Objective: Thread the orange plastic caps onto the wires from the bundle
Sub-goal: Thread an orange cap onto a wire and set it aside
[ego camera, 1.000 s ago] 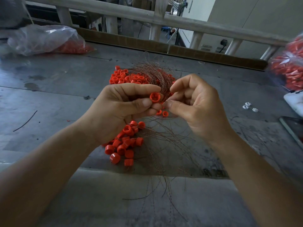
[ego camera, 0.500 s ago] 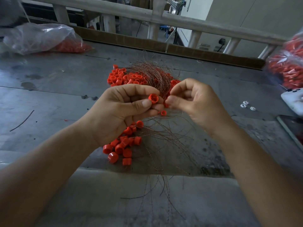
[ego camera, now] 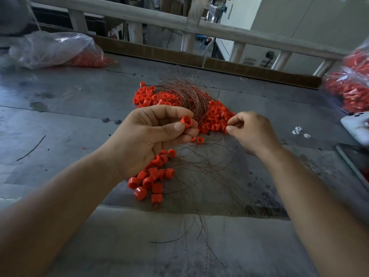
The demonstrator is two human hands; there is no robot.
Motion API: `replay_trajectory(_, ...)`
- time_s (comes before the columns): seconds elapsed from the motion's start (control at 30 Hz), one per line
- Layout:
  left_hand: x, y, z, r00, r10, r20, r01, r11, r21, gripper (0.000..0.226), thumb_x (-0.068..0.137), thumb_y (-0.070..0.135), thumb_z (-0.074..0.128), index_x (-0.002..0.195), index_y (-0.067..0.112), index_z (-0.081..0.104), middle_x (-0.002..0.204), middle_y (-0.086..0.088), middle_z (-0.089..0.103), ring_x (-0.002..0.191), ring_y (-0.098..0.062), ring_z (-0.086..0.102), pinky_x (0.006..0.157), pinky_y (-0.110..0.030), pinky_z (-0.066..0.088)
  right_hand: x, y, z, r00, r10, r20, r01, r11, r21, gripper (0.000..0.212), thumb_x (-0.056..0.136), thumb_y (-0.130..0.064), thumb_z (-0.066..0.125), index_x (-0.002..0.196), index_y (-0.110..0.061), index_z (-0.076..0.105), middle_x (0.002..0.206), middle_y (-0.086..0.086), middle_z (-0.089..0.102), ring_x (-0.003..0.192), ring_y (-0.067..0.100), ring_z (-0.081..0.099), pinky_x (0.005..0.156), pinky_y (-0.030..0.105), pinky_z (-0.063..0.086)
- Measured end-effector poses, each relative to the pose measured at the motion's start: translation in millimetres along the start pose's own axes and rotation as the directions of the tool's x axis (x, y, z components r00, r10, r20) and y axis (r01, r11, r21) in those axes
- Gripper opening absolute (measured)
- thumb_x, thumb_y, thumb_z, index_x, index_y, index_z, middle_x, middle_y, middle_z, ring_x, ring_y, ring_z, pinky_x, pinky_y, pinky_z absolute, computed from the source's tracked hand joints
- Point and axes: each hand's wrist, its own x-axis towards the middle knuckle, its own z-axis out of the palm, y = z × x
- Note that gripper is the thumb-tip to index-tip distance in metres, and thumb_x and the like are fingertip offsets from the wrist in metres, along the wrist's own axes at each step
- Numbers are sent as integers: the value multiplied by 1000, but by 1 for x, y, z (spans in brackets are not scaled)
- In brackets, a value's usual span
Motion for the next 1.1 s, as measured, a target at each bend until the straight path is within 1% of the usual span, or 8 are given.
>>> replay_trajectory(0.13,1,-1,-1,1000,-2,7,2,1000,3,22,69,0,56,80,6,73,81,-10,72,73,-15,70,62,-18,55,0,-2,4,999,1,54,3,998,-61,10,81,-21,67,75,-23,58,82,-5,55,79,12,50,68,23,35)
replay_trajectory(0.27,1,-1,-1,1000,-1,9,1,1000,5,22,69,-1,56,82,5,73,81,-11,72,73,-15,70,62,-19,55,0,-3,3,999,-9,51,12,998,-65,12,82,-19,65,73,-21,57,76,-8,54,76,11,48,66,22,32)
replay_trajectory(0.47,1,-1,0,1000,-6,-8,6,1000,21,22,69,-1,56,85,3,70,80,-11,72,72,-15,70,62,-19,55,1,-2,-24,985,60,-160,-38,990,137,12,78,-16,69,75,-21,59,63,-16,50,62,7,50,57,17,34)
replay_trajectory(0.53,1,-2,1,999,-8,-32,10,999,51,22,67,0,57,85,4,68,79,-10,72,71,-15,70,62,-18,54,-4,-11,-31,992,57,-114,-4,910,414,12,78,-8,69,86,-15,64,69,-12,56,63,1,53,61,11,41)
replay_trajectory(0.6,0,-2,2,998,-8,-55,12,996,84,22,65,1,58,82,7,70,78,-9,72,71,-14,70,61,-18,54,-14,-28,-36,1000,-27,15,9,721,693,18,76,1,67,85,-15,65,72,-8,62,64,0,58,62,13,47)
replay_trajectory(0.7,0,-1,3,997,-1,-75,9,994,111,22,63,2,59,77,11,73,76,-7,72,70,-13,70,60,-17,54,-31,-52,-35,971,-188,151,-40,492,870,21,64,0,67,80,-15,65,69,-6,66,67,4,62,62,15,50)
replay_trajectory(0.83,0,-1,3,996,11,-91,0,992,123,24,62,2,59,78,13,73,75,-7,72,68,-13,70,59,-17,53,-44,-68,-31,952,-256,165,-25,473,881,23,59,-10,66,82,-14,64,72,-3,67,69,8,64,64,19,54)
replay_trajectory(1.1,0,-2,4,996,45,-74,-31,984,177,24,63,4,58,85,9,66,71,-3,72,66,-10,69,59,-16,53,-48,-71,-23,930,-345,127,70,505,860,19,62,-12,67,81,-18,65,73,-5,68,72,10,66,65,19,52)
